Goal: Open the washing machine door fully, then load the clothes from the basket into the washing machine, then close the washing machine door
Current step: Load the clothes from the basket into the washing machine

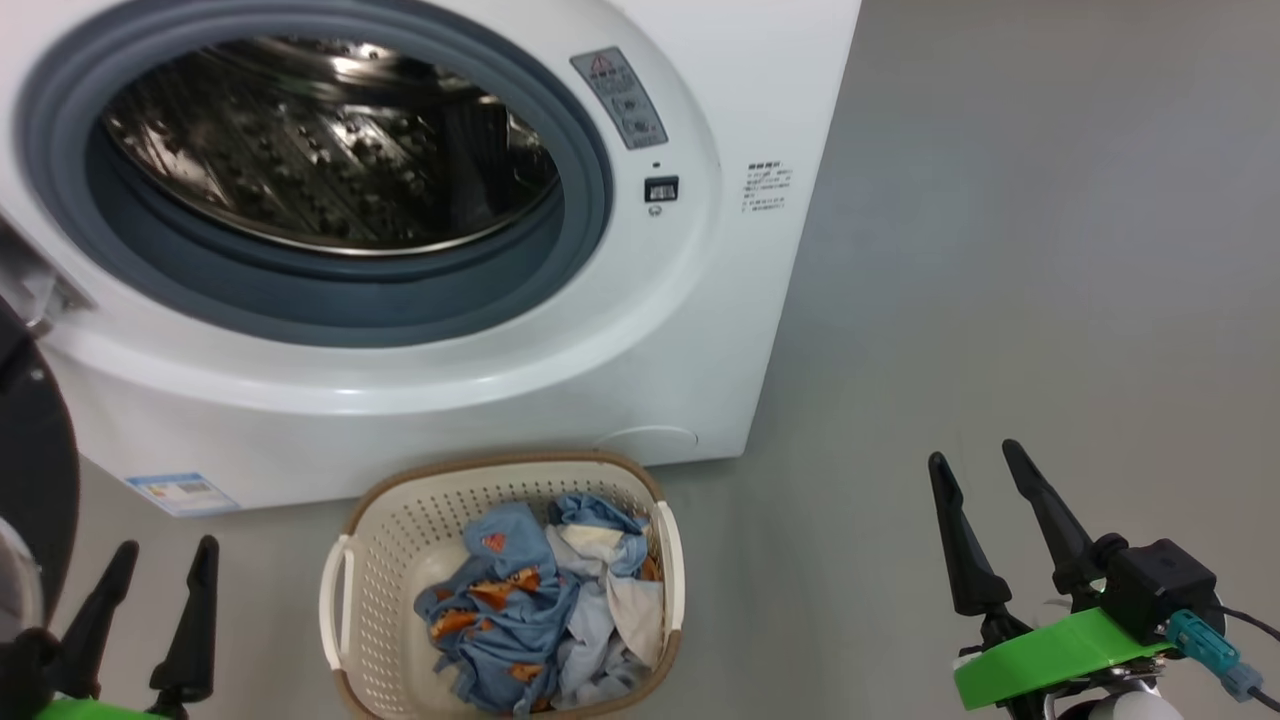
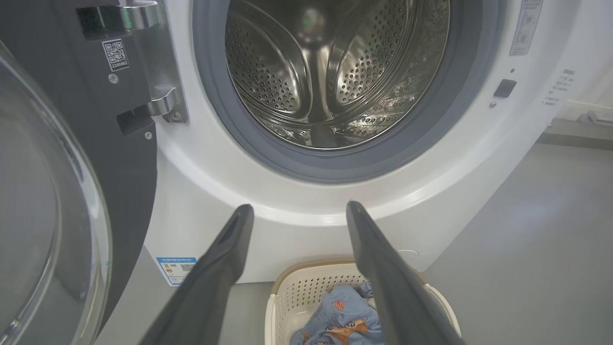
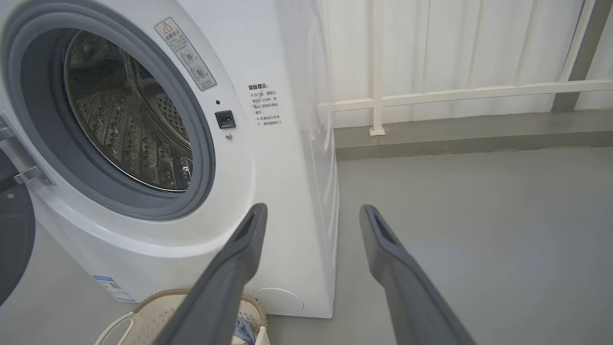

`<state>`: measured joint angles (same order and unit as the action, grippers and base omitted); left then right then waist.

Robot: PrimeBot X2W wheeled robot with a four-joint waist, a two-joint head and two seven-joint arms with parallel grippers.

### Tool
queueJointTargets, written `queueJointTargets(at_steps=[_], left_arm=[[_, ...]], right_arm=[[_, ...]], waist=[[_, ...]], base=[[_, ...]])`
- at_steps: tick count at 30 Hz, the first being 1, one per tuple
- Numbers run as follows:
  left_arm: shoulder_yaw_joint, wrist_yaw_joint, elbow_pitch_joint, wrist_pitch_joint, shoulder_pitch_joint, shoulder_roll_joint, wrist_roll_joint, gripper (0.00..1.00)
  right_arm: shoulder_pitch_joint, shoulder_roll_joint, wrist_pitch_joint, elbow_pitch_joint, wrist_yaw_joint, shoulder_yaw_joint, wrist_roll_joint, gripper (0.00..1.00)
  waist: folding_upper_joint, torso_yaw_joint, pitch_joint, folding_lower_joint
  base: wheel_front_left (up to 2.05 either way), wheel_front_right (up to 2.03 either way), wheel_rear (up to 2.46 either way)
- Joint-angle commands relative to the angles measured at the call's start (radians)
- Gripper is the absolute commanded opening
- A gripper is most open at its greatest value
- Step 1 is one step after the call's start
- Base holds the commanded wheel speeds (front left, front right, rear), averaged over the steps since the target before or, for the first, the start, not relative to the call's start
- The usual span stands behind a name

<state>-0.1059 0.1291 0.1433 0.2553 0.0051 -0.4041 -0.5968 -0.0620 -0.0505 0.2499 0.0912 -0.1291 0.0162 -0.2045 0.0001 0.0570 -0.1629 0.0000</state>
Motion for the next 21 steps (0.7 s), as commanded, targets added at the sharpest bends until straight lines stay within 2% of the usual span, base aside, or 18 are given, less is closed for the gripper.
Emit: queueJointTargets(at_steps=[1, 10, 21], left_arm=[[0.036, 0.002, -0.026, 0.006, -0.049, -0.038, -0.007, 1.00], [-0.042, 0.002, -0.012, 0.006, -0.085, -0.093, -0.077, 1.00], [-0.225, 0.002, 0.060, 0.006, -0.178, -0.163, -0.162, 1.00]], right_arm=[[-0.023, 0.000, 0.012, -0.030, -0.002, 0.025, -0.012, 1.00], [-0.032, 0.000, 0.012, -0.073, -0.002, 0.034, -0.020, 1.00], [-0.039, 0.000, 0.012, -0.112, -0.002, 0.041, -0.033, 1.00]], waist=[[-0.0001, 0.010, -0.046, 0.0000], [-0.0001, 0.035, -0.124, 0.0000], [-0.0001, 0.071, -0.214, 0.0000]], base=[[0.00, 0.00, 0.00], [0.00, 0.00, 0.00], [0.00, 0.00, 0.00]])
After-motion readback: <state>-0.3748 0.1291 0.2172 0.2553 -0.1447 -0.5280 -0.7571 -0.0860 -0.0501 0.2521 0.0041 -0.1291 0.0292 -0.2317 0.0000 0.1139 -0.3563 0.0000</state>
